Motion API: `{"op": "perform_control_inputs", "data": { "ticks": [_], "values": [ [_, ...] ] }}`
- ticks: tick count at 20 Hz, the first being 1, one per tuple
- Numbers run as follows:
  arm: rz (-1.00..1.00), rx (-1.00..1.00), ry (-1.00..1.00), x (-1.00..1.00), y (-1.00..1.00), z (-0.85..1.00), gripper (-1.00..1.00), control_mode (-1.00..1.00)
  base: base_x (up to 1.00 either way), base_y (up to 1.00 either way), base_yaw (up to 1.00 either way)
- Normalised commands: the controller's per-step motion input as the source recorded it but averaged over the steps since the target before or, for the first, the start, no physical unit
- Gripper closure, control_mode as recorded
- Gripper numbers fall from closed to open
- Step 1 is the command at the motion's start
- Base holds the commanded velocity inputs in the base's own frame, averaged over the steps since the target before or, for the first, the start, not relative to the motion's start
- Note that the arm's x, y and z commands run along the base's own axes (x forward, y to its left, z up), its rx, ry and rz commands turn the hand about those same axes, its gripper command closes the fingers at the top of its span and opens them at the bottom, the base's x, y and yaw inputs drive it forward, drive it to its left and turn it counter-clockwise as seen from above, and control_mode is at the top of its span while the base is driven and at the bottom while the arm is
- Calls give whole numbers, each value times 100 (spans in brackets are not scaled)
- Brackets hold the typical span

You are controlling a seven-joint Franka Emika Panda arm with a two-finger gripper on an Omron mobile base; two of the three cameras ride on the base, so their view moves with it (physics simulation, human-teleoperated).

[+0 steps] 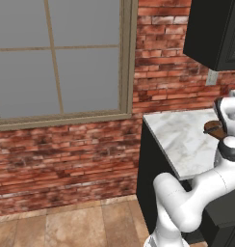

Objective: Open the drawer on the right and place the cutting tools on the cutting board.

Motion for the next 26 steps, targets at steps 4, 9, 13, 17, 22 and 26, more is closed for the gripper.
{"op": "perform_control_inputs", "data": {
  "ticks": [4,9,13,17,22,26],
  "values": [
    [0,0,-12,0,61,17,-100,-100,0,0,0],
    [2,-1,-15,-11,58,10,-100,-100,0,0,0],
    [5,-2,-14,-13,60,0,-100,-100,0,0,0],
    [6,-3,-12,-18,67,0,-100,-100,0,0,0],
    [7,-2,-3,-4,71,13,-100,-100,0,0,0],
    [10,-2,0,2,74,35,-100,-100,0,0,0]
  ]
}}
